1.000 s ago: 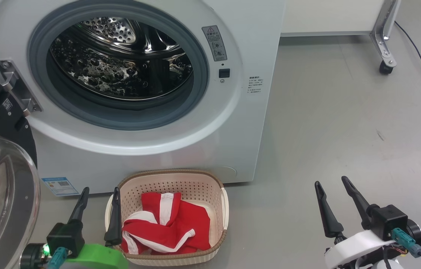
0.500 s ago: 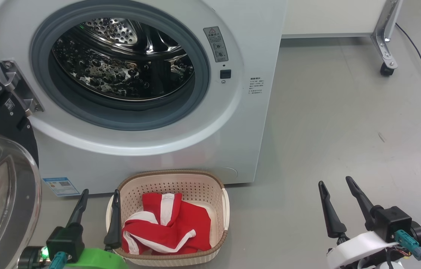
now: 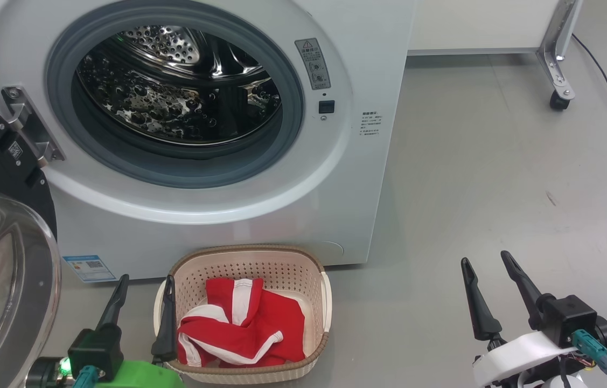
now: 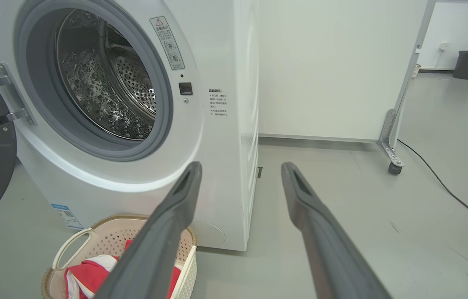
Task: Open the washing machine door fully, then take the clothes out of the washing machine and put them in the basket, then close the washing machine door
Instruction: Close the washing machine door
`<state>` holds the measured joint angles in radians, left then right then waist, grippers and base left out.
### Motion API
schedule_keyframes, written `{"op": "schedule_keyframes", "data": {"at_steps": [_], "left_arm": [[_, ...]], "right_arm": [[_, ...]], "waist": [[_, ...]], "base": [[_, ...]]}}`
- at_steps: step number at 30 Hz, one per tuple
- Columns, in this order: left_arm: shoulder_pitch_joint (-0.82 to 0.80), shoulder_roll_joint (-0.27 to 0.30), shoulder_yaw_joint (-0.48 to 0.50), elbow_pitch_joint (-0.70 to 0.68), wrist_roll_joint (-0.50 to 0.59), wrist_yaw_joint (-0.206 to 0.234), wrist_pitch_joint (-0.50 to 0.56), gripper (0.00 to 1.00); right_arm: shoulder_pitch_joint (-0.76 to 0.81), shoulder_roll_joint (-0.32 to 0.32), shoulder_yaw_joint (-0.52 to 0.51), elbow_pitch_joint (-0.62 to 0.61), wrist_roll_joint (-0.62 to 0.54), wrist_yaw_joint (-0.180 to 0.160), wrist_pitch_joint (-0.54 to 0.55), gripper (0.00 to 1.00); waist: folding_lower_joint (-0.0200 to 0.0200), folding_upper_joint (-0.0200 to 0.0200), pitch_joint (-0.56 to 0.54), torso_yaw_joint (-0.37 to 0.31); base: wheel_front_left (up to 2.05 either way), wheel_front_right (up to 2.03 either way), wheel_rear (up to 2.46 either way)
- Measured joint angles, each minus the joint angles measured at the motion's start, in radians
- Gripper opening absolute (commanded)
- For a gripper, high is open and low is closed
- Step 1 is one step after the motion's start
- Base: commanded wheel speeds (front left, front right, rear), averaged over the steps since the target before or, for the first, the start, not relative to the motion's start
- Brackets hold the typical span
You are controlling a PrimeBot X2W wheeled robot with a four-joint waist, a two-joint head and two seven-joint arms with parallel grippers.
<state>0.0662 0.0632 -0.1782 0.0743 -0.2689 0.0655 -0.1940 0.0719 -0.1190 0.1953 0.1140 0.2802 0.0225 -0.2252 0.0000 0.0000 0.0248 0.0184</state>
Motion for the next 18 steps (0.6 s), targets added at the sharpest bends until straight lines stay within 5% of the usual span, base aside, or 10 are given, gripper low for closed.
{"op": "schedule_keyframes", "data": {"at_steps": [18], "left_arm": [[0.011, 0.002, -0.006, -0.047, 0.01, 0.01, 0.028, 1.0]], "right_arm": [[0.005, 0.0, 0.0, -0.011, 0.0, -0.008, 0.005, 1.0]], "waist": [[0.0, 0.0001, -0.01, 0.0]], "base": [[-0.09, 0.11, -0.02]]}}
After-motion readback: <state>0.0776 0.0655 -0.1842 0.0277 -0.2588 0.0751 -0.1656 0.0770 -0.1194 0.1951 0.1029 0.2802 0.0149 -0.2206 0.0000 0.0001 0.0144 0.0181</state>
